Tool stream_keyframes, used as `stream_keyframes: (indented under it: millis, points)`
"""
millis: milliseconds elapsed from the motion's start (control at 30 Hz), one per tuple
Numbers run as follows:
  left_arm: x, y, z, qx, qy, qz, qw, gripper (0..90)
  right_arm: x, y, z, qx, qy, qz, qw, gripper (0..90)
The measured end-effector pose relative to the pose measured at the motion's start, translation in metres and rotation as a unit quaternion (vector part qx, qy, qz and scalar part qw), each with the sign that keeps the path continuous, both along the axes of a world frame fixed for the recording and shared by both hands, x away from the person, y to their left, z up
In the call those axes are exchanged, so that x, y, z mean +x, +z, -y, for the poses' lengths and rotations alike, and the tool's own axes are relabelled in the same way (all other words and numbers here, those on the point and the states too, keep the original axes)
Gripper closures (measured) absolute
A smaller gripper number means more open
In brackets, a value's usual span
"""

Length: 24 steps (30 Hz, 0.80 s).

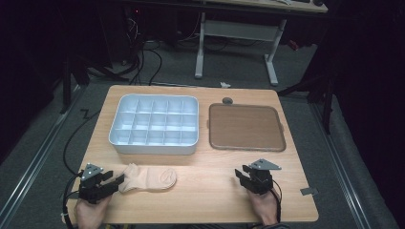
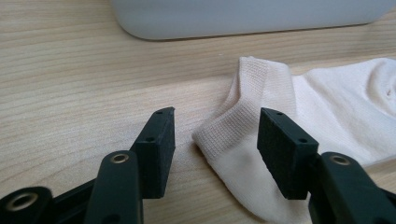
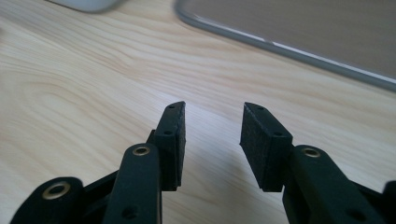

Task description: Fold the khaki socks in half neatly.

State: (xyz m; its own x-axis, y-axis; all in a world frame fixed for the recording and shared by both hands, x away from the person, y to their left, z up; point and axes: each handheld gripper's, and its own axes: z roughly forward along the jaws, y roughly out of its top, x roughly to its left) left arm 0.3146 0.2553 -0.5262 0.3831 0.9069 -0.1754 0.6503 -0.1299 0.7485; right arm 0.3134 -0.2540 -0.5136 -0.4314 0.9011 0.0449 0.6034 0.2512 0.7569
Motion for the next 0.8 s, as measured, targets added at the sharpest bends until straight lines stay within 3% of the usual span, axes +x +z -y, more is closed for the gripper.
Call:
stream_keyframes:
  millis: [133,333,500,800]
  points:
    - [0.0,0.0,0.0,-0.004,-0.001,-0.004,1.0,47.2,-0.002,0.008,-0.022,0.013,0.038,0.015,0.9991,62.1]
    - [0.002,0.001,0.004,-0.001,-0.006,-0.006,1.0,47.1,0.0,0.013,-0.051,0.028,0.08,0.01,0.9963,62.6]
    - [0.005,0.002,0.008,0.008,-0.01,-0.009,0.9999,47.6,0.004,0.014,-0.085,0.038,0.125,-0.002,0.9915,61.7]
    - [0.007,0.0,0.012,0.019,-0.018,-0.015,0.9996,48.6,0.008,0.015,-0.127,0.041,0.171,-0.008,0.9844,60.4]
